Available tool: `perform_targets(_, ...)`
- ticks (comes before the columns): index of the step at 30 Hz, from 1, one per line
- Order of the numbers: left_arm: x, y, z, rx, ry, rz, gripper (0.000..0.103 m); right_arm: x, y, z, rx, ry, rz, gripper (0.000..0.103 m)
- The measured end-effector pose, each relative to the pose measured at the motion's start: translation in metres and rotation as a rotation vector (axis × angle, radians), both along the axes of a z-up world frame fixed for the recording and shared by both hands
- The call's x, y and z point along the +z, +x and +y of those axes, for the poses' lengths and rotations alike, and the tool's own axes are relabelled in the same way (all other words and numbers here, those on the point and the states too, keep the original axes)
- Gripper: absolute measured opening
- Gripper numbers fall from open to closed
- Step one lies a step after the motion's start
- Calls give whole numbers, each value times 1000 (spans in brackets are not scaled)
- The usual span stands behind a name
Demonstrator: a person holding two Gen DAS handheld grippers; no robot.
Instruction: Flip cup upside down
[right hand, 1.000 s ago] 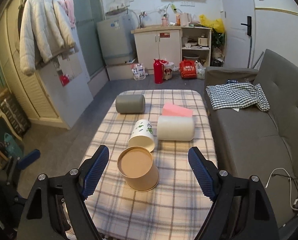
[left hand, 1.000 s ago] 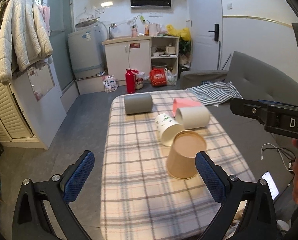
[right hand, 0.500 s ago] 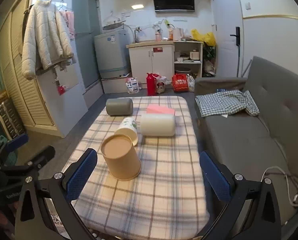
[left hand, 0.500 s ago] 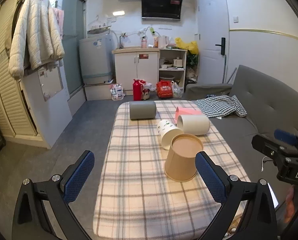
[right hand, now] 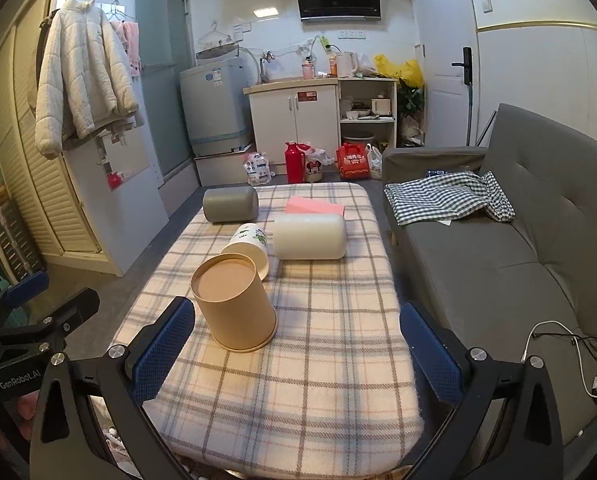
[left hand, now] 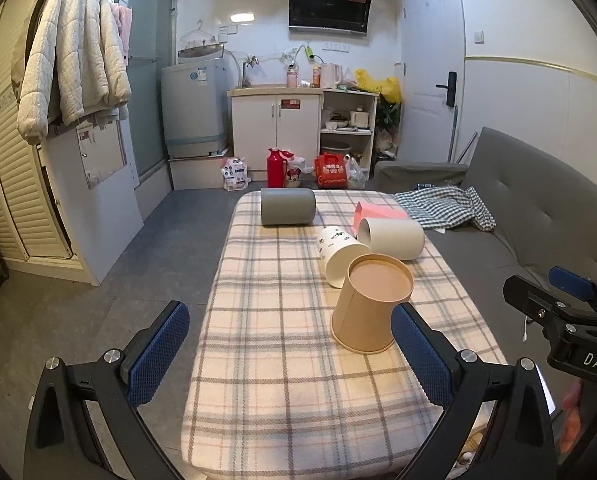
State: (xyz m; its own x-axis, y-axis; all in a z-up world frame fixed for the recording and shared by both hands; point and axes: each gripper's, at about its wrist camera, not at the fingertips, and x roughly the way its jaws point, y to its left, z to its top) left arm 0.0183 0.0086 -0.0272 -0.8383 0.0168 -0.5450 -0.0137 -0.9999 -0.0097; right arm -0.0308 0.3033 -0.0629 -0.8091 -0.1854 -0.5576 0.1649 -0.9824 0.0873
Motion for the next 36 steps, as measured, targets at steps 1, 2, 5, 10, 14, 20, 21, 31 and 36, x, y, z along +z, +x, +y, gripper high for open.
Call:
perform_targets(1,-1,0,0,-2,2,0,103,-1,0,0,-1,0,-1,103)
perform_targets(2,-1,-1,0,-1,3,-1,103,-2,-1,0,-3,-1,-3,103)
perform_targets(5,-2,-1,0,0,4,-3,103,-2,-1,0,0,-3,-7,103)
perform_targets(10,-5,-2,0,2,3,-10,103,-3,-2,-1,0,-3,-6,103)
perform_targets(14,-6,-3,1,-1,0,-11,103,-5,-2,-2,1,-1,-13,103)
perform_targets(20,-6,-2,0,-4,2,-10,103,-8,-2,-2,2,2,-18,103)
perform_targets(21,-6,-2,0,-3,2,-11,103,-9,-2,-2,2,3,-18,103)
perform_targets(31,-4,-1,0,-4,-2,-9,103,-12,-1,-3,1,6,-27,103)
perform_targets(36,-3,0,-1,-4,-2,-10,103,-12,-1,-3,1,6,-27,103)
